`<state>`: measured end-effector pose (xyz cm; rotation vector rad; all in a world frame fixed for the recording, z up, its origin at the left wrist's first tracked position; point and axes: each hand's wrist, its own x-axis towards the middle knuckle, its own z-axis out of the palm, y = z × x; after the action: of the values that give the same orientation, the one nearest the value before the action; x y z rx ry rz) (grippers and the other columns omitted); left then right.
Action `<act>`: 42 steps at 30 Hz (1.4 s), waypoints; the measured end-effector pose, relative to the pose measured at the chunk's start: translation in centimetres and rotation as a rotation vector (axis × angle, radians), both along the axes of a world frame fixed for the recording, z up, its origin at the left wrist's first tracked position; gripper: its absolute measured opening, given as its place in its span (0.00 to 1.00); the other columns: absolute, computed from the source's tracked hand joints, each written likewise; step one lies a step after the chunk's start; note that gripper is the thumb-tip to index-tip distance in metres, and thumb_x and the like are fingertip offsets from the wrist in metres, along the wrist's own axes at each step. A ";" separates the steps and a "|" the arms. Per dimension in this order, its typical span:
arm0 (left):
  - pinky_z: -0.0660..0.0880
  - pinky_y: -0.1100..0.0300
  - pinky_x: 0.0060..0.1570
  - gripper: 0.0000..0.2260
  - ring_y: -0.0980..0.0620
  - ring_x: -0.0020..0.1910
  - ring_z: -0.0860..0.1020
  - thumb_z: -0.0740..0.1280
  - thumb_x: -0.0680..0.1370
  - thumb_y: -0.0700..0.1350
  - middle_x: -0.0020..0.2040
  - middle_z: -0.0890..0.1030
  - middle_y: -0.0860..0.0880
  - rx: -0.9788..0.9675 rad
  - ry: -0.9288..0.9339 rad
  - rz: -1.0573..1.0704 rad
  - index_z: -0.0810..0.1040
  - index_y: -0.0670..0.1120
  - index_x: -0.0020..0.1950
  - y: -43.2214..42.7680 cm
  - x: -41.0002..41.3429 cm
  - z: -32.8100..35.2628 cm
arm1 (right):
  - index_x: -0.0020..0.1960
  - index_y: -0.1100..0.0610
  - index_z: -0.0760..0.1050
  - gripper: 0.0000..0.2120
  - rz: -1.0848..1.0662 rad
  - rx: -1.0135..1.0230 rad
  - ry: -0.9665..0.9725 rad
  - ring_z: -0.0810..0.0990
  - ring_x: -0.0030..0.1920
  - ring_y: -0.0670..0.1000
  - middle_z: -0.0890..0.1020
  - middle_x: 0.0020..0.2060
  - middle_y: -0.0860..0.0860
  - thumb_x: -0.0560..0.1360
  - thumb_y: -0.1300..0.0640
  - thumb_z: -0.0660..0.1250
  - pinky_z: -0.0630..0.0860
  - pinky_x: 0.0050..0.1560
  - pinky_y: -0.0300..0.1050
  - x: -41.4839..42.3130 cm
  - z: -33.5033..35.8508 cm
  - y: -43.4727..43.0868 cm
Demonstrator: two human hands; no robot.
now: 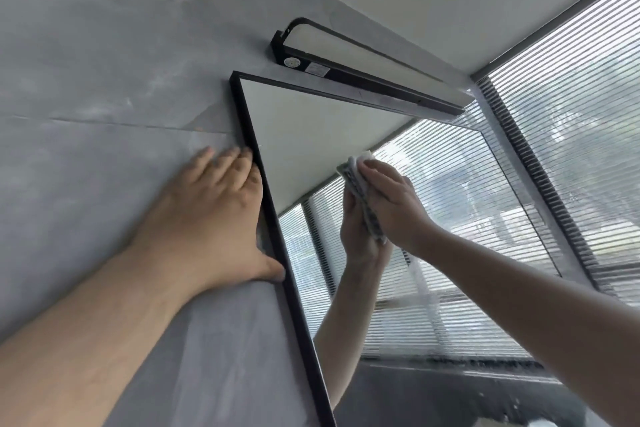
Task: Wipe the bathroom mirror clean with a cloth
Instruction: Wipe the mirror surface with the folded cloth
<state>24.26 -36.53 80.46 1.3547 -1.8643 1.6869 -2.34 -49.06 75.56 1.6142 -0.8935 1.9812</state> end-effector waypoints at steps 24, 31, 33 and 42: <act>0.51 0.51 0.75 0.65 0.45 0.77 0.60 0.59 0.51 0.83 0.77 0.64 0.41 -0.133 -0.011 -0.156 0.65 0.38 0.75 -1.7 0.5 0.3 | 0.58 0.60 0.83 0.12 0.505 0.045 -0.936 0.83 0.53 0.41 0.84 0.52 0.48 0.78 0.68 0.66 0.77 0.49 0.29 -7.1 -14.2 -4.5; 0.56 0.47 0.72 0.71 0.40 0.73 0.66 0.42 0.47 0.88 0.73 0.69 0.38 -0.121 -0.041 -0.206 0.70 0.35 0.69 -3.2 0.6 0.7 | 0.60 0.53 0.83 0.11 0.236 0.091 -0.708 0.78 0.57 0.35 0.81 0.52 0.37 0.80 0.60 0.67 0.70 0.63 0.30 -8.1 -12.5 -4.8; 0.58 0.44 0.71 0.70 0.38 0.71 0.67 0.42 0.46 0.88 0.72 0.70 0.36 -0.101 -0.040 -0.231 0.72 0.34 0.66 -3.7 0.5 0.9 | 0.59 0.54 0.83 0.14 0.286 0.144 -0.828 0.78 0.58 0.37 0.81 0.52 0.39 0.79 0.65 0.65 0.70 0.59 0.26 -9.6 -15.5 -5.6; 0.64 0.43 0.66 0.67 0.37 0.66 0.71 0.45 0.47 0.88 0.65 0.75 0.36 -0.165 -0.075 -0.273 0.74 0.34 0.62 -3.6 0.6 1.0 | 0.69 0.52 0.76 0.23 0.260 0.458 -1.356 0.77 0.64 0.56 0.79 0.64 0.49 0.77 0.67 0.62 0.70 0.66 0.40 -12.9 -31.3 -6.7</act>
<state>24.82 -40.16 81.42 0.9385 -1.8073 1.7240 -15.26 -55.76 44.24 0.2832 -1.7058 3.2004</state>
